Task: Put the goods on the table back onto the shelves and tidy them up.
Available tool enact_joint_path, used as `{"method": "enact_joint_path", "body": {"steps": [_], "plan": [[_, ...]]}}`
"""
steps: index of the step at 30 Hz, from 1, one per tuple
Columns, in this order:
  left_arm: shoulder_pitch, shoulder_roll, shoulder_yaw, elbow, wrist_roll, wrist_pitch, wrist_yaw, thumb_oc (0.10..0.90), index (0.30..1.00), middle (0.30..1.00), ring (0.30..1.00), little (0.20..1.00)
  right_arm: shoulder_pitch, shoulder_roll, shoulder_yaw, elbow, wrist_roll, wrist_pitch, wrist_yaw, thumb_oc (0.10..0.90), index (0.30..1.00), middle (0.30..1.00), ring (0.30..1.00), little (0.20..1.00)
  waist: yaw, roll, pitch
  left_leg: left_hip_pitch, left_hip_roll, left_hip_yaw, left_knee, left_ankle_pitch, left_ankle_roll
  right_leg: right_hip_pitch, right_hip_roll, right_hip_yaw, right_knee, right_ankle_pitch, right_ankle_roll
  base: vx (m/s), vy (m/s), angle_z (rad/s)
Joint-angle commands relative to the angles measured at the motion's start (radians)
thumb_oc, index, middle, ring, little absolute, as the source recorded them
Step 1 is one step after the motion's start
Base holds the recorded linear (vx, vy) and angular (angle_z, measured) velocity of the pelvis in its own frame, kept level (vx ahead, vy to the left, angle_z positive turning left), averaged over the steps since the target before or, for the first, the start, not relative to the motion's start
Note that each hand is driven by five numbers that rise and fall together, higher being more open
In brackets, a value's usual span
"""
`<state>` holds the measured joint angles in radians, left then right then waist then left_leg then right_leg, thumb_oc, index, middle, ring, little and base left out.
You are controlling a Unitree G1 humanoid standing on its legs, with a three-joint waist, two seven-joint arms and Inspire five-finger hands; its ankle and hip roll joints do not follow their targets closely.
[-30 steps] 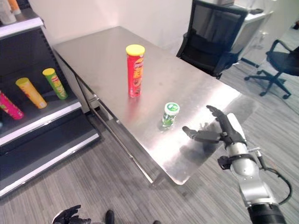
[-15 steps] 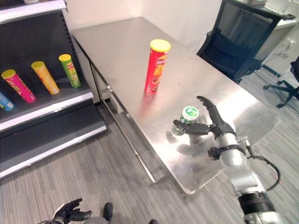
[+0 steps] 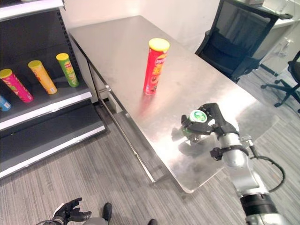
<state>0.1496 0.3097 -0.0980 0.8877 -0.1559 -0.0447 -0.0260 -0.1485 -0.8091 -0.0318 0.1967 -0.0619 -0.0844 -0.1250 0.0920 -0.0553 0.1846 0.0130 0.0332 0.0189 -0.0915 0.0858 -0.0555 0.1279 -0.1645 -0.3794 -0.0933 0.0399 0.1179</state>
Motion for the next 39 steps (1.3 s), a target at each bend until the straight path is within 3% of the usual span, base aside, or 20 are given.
{"method": "enact_joint_path", "body": {"steps": [1,7,19,22,32,36,39], "plan": [[-0.021,0.026,-0.021,-0.013,0.0,-0.035,0.016,0.8,0.9,0.9,0.9,0.9,-0.092,-0.074,-0.078,-0.119,0.013,-0.059,-0.085,0.4,0.3,0.3,0.3,0.3,0.018,0.007,-0.066,0.058,0.1,0.046,0.004,-0.089,-0.055,-0.016,-0.081,0.009,0.006,0.043,0.093,0.0,0.0,0.0],[-0.026,0.033,-0.015,-0.018,-0.004,-0.036,0.013,0.8,0.9,0.9,0.9,0.9,-0.124,-0.098,-0.126,-0.167,0.1,-0.082,-0.084,0.4,0.3,0.3,0.3,0.3,0.011,0.004,-0.073,0.064,0.103,0.052,0.004,-0.093,-0.057,-0.015,-0.077,0.015,0.006,0.041,0.093,0.0,0.0,0.0],[-0.01,0.05,-0.02,-0.043,-0.026,-0.041,-0.018,0.8,0.9,0.9,0.9,0.9,-0.248,-0.21,-0.085,-0.238,0.284,-0.124,0.009,0.4,0.3,0.3,0.3,0.3,0.019,0.002,-0.096,0.073,0.122,0.046,0.004,-0.085,-0.076,0.0,-0.055,0.019,0.006,0.019,0.08,-0.01,-0.05,0.0],[0.001,0.054,-0.023,-0.064,-0.041,-0.045,-0.028,0.8,0.9,0.9,0.9,0.9,-0.285,-0.221,-0.061,-0.244,0.374,-0.143,0.049,0.4,0.3,0.3,0.3,0.3,0.028,0.003,-0.103,0.072,0.145,0.036,0.004,-0.071,-0.092,0.005,-0.03,0.017,0.006,-0.001,0.068,-0.02,-0.103,0.05],[0.016,0.058,-0.016,-0.104,-0.081,-0.051,-0.036,0.8,0.9,0.9,0.9,0.9,-0.356,-0.252,0.017,-0.248,0.457,-0.162,0.102,0.4,0.3,0.3,0.3,0.3,0.064,0.008,-0.098,0.028,0.208,-0.018,0.004,-0.012,-0.137,0.006,0.043,-0.009,0.006,-0.042,0.033,-0.04,-0.105,0.08],[0.001,0.072,-0.021,-0.141,-0.102,-0.061,-0.034,0.8,0.9,0.9,0.9,0.9,-0.411,-0.304,0.031,-0.254,0.491,-0.181,0.111,0.4,0.3,0.3,0.3,0.3,0.078,0.0,-0.06,-0.014,0.209,-0.047,0.025,0.02,-0.143,0.018,0.046,-0.041,0.006,-0.047,0.027,-0.07,-0.048,0.29],[-0.012,0.086,-0.022,-0.164,-0.11,-0.069,-0.031,0.8,0.9,0.9,0.9,0.9,-0.456,-0.327,0.05,-0.252,0.504,-0.187,0.108,0.4,0.3,0.3,0.3,0.3,0.078,-0.009,-0.051,-0.033,0.244,-0.057,0.036,0.032,-0.161,0.024,0.033,-0.055,0.006,-0.036,0.035,-0.03,0.138,0.49]]}}
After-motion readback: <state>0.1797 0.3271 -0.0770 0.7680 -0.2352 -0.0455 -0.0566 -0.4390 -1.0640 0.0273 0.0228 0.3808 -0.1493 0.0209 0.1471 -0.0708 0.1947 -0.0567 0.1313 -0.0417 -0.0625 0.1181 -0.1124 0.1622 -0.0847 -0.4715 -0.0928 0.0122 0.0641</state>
